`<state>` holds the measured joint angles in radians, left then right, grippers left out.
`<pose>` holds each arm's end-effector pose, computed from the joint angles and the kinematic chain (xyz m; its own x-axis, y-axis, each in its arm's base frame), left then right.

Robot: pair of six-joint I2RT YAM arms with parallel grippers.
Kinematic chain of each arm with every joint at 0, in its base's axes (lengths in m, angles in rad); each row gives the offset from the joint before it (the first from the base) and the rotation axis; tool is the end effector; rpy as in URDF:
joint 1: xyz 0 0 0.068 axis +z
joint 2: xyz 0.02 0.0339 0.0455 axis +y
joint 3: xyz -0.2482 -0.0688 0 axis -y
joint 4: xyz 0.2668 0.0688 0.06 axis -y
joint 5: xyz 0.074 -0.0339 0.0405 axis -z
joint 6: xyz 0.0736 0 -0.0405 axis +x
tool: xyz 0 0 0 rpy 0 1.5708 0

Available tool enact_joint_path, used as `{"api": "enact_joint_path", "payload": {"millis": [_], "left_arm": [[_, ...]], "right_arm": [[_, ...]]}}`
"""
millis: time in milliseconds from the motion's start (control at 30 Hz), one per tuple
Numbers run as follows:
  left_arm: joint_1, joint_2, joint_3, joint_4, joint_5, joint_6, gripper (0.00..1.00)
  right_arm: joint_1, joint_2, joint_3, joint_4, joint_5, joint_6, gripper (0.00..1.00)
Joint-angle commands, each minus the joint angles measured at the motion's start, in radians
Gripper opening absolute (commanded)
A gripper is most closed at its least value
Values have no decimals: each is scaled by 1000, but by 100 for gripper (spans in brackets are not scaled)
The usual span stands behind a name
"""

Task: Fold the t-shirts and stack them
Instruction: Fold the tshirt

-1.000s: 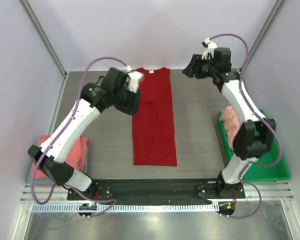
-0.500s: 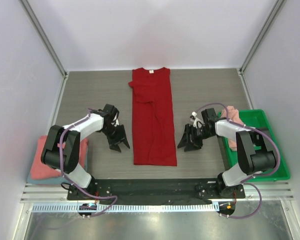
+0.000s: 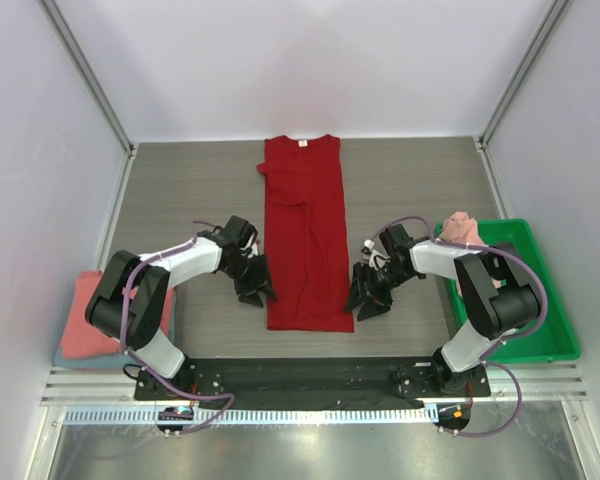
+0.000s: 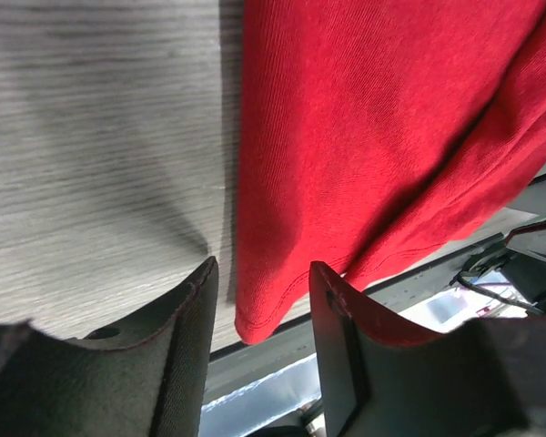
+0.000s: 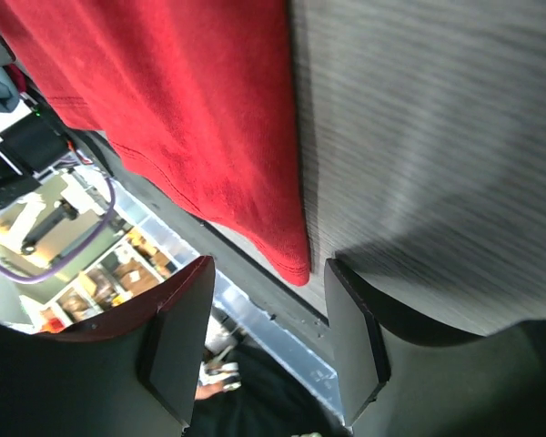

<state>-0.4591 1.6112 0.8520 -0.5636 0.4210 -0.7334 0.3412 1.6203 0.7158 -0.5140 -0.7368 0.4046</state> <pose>0.2552 -0.1597 0.0845 -0.9765 -0.1988 0.0828 -0.2145 0.8624 -0.4586 0.2321 0.1349 0.0617 -0.9916 -0.0427 0.1220 0.0505 0.7404 0.6702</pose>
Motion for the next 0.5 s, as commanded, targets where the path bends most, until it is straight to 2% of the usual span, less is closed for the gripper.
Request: {"api": "enact_joint_path", "payload": {"millis": [0,233,367,467], "left_arm": [[-15,-10,-2,39,22,-11,45],[-33,-7,-19,53,16,-15,43],[-42,4,-22,48,24,-12,34],[-47,9,-27,39,27,-5,33]], "right_arm": [[5,61,27,-4,73,0,58],[31,107,59,-6,76,-6,56],[45,113,66,-8,93,-1,54],[47,116,66,-8,109,2,54]]}}
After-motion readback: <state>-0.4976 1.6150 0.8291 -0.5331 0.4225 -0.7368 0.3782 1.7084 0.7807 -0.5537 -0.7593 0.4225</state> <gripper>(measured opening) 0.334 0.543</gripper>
